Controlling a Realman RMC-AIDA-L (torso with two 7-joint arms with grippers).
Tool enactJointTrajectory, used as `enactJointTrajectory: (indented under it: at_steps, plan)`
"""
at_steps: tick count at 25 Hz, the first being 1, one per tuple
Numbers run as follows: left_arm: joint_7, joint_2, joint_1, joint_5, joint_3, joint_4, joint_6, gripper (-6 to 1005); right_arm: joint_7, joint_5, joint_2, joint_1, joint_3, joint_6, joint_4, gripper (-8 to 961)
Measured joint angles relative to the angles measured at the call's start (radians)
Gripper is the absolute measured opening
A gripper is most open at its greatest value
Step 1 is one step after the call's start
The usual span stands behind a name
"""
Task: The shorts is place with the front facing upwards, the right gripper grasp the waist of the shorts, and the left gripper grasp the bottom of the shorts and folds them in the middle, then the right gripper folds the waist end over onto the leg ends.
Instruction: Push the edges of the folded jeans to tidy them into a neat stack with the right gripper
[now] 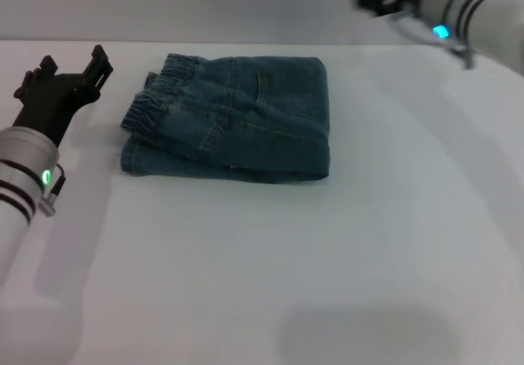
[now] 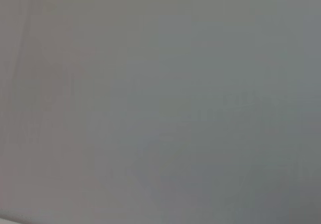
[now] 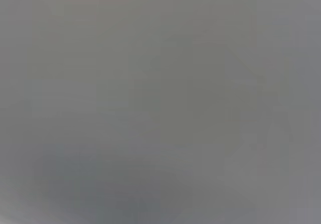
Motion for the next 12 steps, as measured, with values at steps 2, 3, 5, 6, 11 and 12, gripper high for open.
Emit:
enactJointTrajectory:
  at_steps: [2,3,5,6,11,12]
  plan:
    - [-0.009,0.000,-0.017,0.000,0.009,-0.018,0.003,833,0.021,0.001,0.000,-0.006,-0.084,0.206,-0.006,744]
    - [-0.009,0.000,-0.017,0.000,0.009,-0.018,0.003,833,0.050,0.001,0.000,-0.010,-0.148,0.317,-0.008,743]
    - [-0.026,-0.001,-0.043,0.000,0.018,-0.045,0.006,833,0.155,0.002,-0.001,-0.028,-0.320,0.505,-0.008,741]
    - [-0.027,-0.001,-0.045,0.000,0.018,-0.047,0.006,833,0.238,0.000,-0.001,-0.045,-0.434,0.588,-0.011,740]
    - [-0.050,-0.002,-0.066,0.000,0.029,-0.069,0.007,833,0.755,-0.184,-0.001,-0.146,-1.012,0.849,-0.002,739]
    - [-0.052,-0.002,-0.072,0.000,0.030,-0.072,0.006,833,0.847,-0.245,-0.001,-0.160,-1.082,0.855,0.004,739]
